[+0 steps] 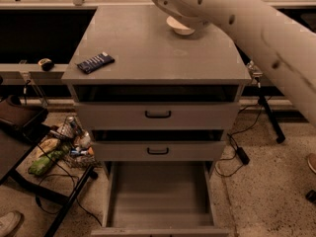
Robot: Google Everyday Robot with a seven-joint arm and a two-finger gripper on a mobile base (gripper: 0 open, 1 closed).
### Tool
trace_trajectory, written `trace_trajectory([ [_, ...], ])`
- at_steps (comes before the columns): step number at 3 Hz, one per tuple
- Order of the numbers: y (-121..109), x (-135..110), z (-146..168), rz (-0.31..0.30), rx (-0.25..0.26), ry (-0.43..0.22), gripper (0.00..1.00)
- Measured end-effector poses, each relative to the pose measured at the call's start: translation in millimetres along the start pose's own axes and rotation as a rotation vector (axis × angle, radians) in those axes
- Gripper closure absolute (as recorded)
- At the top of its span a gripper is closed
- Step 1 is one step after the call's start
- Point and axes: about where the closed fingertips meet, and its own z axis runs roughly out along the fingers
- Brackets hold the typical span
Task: Place green can into bottom drawer
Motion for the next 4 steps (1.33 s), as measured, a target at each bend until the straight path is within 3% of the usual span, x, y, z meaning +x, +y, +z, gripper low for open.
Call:
trace_trajectory([
  [1,65.8,-24.8,-45.9,0.130,-0.019,0.009,1.00],
  [2,128.5,37.6,-79.6,0.280,-0.085,0.122,1.00],
  [3,144.6,149.2,-134.4,0.372,-0.094,0.264,1.00],
  [4,133.8,276.7,-201.4,0.378,-0.009,0.438,1.00],
])
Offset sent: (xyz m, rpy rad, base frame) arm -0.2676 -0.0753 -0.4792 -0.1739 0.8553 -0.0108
